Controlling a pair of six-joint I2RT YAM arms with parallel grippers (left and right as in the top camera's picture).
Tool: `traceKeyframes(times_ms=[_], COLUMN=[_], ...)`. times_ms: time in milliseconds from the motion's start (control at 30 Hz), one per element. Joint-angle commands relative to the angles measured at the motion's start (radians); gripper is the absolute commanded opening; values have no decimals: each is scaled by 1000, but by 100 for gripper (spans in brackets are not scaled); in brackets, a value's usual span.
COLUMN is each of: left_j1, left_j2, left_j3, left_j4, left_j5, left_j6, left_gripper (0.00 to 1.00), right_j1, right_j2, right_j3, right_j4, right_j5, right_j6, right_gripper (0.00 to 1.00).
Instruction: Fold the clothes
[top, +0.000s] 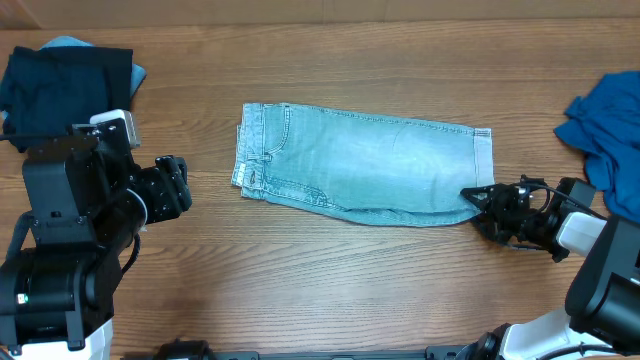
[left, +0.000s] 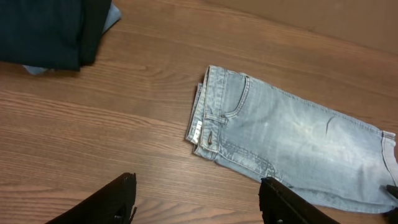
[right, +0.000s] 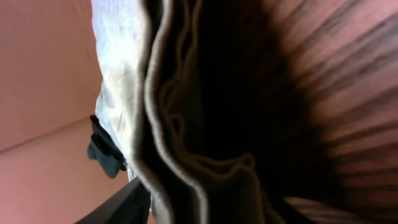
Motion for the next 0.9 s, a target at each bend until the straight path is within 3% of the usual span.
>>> traceKeyframes(times_ms=[0, 167, 333, 867], left_j1=[-6, -6, -6, -6], left_j2=[3, 3, 3, 2], left_j3=[8, 8, 8, 8], left_j4=[4, 3, 7, 12], left_j5=[36, 36, 36, 54], left_j6=[4, 4, 4, 4], left_gripper=[67, 67, 67, 67], right_j1=[10, 4, -14, -32], right_j2=[84, 84, 84, 84], right_j3=[-55, -54, -52, 38], right_j4=[-18, 14, 58, 105], right_j5=[362, 403, 383, 368], right_j6=[-16, -7, -8, -108], right_gripper=[55, 56, 75, 81])
